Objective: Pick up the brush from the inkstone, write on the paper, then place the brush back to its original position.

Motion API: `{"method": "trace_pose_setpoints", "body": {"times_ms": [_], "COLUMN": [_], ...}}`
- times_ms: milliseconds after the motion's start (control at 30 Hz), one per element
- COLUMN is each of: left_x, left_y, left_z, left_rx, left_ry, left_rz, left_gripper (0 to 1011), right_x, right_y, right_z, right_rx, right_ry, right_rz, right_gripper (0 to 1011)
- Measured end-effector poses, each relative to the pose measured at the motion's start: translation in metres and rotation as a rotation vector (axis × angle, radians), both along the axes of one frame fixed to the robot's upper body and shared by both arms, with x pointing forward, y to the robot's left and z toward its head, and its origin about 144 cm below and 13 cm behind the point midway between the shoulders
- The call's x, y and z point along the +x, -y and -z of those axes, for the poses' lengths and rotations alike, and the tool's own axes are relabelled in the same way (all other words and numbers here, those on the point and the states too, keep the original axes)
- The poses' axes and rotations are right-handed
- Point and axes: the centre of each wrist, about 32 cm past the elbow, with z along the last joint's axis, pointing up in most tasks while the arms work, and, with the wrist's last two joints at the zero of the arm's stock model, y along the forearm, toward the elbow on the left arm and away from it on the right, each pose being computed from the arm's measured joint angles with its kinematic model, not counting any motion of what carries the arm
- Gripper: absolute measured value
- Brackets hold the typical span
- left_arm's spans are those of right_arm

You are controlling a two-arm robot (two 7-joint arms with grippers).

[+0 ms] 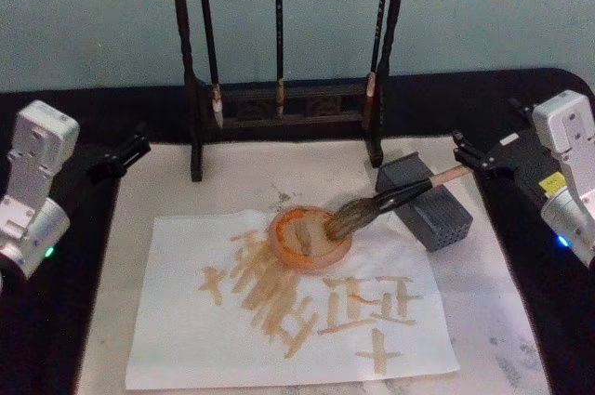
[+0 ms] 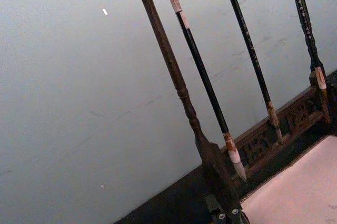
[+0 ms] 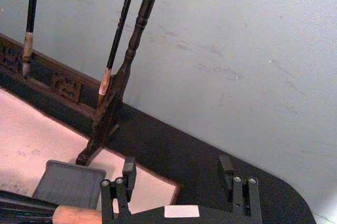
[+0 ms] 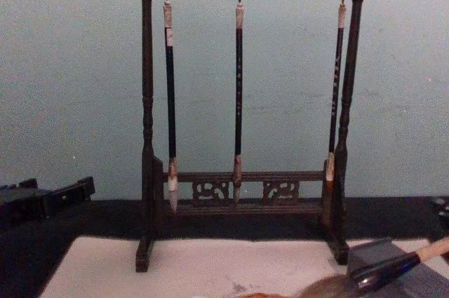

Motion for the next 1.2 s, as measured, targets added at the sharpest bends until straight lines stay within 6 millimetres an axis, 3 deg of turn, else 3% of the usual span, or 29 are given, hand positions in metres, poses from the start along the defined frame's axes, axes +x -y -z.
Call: {"method": "trace_pose_setpoints", "body": {"times_ms": [633, 1200], "left_x": [0.0, 0.0], "left_y": [0.0, 0.0], "left_z": [0.0, 0.0], "left_rx": [0.0, 0.0], "left_ry": [0.0, 0.0], "left_rz": [0.0, 0.0], "left_gripper": [1002, 1002], "right_x": [-0.003, -0.042], "right_y": [-0.001, -0.002], "right_z": [0.0, 0.001], "right_rx": [0.058, 0.145], "right_ry": [-0.009, -0.058], "right_rz": [-0.005, 0.029], "right_gripper": [1003, 1003]}}
